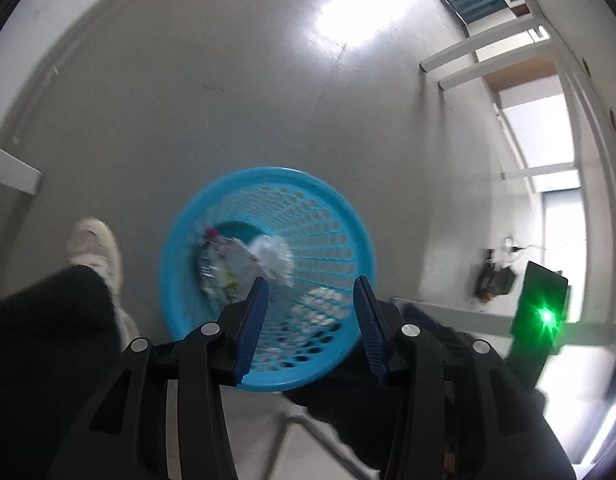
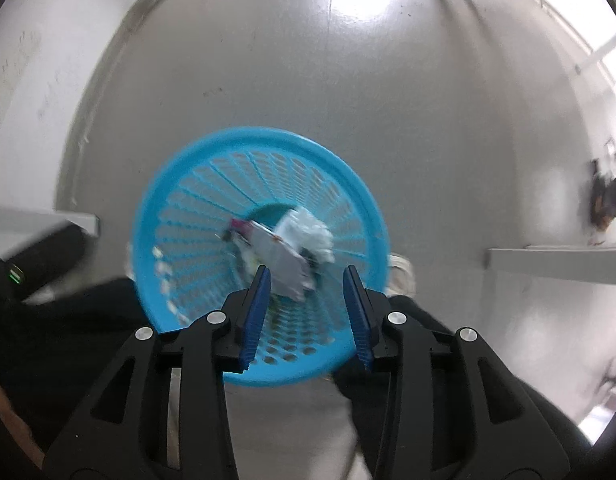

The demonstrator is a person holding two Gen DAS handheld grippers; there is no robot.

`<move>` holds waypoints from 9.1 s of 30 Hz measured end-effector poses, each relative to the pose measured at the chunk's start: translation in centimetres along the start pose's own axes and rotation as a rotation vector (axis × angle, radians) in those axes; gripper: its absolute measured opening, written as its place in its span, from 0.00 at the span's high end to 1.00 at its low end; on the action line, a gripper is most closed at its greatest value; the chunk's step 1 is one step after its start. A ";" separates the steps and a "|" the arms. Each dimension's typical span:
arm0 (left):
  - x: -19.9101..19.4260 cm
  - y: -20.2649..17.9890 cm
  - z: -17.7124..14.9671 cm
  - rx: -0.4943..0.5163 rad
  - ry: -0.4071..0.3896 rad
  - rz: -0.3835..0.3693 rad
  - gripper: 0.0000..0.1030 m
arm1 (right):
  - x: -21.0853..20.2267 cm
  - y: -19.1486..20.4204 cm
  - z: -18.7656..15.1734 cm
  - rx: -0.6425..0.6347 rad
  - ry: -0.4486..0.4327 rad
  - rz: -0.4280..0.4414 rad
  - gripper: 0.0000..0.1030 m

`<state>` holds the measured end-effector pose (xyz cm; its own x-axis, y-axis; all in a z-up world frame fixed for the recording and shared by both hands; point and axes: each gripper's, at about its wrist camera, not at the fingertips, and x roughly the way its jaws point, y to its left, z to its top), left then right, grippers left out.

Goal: Collect trash
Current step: 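Open both tools to drop the wrapper and tissue into the wastebasket, then raise both tools back toward the remaining trash on the table, then grasp the blue plastic bag with the left tool while the right tool grasps clear plastic wrap, then carry the blue bag and plastic wrap down over the wastebasket with both tools, then open both tools to drop the bag and plastic wrap into the wastebasket, then raise both tools from the wastebasket back over the table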

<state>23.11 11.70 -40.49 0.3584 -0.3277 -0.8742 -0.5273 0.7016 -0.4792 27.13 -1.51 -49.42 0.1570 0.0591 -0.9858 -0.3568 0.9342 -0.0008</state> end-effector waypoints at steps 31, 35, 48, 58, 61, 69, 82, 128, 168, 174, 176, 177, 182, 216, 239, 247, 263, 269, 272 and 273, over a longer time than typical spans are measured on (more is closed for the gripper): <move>-17.1 -5.2 -14.9 0.466 -0.298 0.166 0.41 | -19.5 -0.6 -16.2 -0.132 -0.366 0.026 0.33; -19.7 -6.6 -16.4 0.514 -0.361 0.150 0.32 | -22.6 -2.4 -18.3 -0.094 -0.433 0.108 0.33; -30.6 -11.8 -18.6 0.711 -0.625 0.066 0.06 | -37.2 -6.2 -20.7 -0.106 -0.760 0.201 0.16; -33.5 -14.7 -13.1 0.674 -0.693 0.076 0.06 | -41.7 -8.1 -13.2 -0.074 -0.830 0.167 0.09; -34.8 -15.2 -10.8 0.645 -0.696 0.068 0.06 | -42.7 -7.4 -11.6 -0.074 -0.845 0.159 0.09; -36.8 -17.2 -4.7 0.587 -0.697 0.082 0.06 | -46.6 -6.9 -5.0 -0.118 -0.850 0.191 0.09; -35.1 -21.7 8.2 0.574 -0.613 0.080 0.06 | -46.3 -5.6 5.6 -0.161 -0.749 0.205 0.20; -36.9 -21.7 8.8 0.615 -0.671 -0.144 0.61 | -52.6 -3.6 2.4 -0.180 -0.882 0.207 0.90; -35.4 -9.8 -17.4 0.624 -0.568 -0.123 0.61 | -44.6 -2.4 -21.4 -0.188 -0.796 0.308 0.90; -32.1 -7.8 -17.2 0.596 -0.476 -0.092 0.61 | -40.9 -1.8 -22.4 -0.180 -0.727 0.286 0.90; -31.1 -7.5 -16.9 0.592 -0.459 -0.079 0.61 | -39.1 -1.7 -22.1 -0.171 -0.692 0.293 0.90; -30.5 -7.3 -16.7 0.592 -0.450 -0.069 0.61 | -38.5 -1.8 -21.9 -0.170 -0.680 0.292 0.90; -27.3 -6.4 -16.0 0.570 -0.381 -0.021 0.60 | -34.8 -1.3 -20.7 -0.166 -0.606 0.298 0.90; -9.1 -0.5 -6.8 0.277 -0.085 0.140 0.60 | -13.2 -0.2 -10.2 -0.006 -0.186 0.299 0.90; 1.9 -1.0 -0.3 0.244 -0.003 0.321 0.60 | -0.8 -2.0 -0.1 0.140 0.020 0.273 0.89; 2.2 -1.1 0.9 0.179 -0.034 0.250 0.21 | 0.7 -2.4 0.7 0.201 0.044 0.293 0.67; 1.7 -1.9 1.5 0.202 -0.053 0.285 0.21 | 1.0 -2.1 0.4 0.171 0.043 0.206 0.60; -0.5 -1.9 0.5 0.220 -0.090 0.267 0.21 | -1.2 -2.0 -0.3 0.125 -0.018 0.166 0.56; -2.2 -2.3 -0.3 0.246 -0.129 0.245 0.21 | -2.7 -2.5 -1.1 0.132 -0.048 0.150 0.56; -2.9 -2.4 -0.6 0.250 -0.139 0.236 0.21 | -3.1 -2.8 -1.3 0.141 -0.058 0.146 0.56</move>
<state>22.88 10.57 -36.89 0.3596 -0.0610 -0.9311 -0.4099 0.8861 -0.2164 26.43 -4.80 -46.55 0.1670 0.2138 -0.9625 -0.2476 0.9540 0.1690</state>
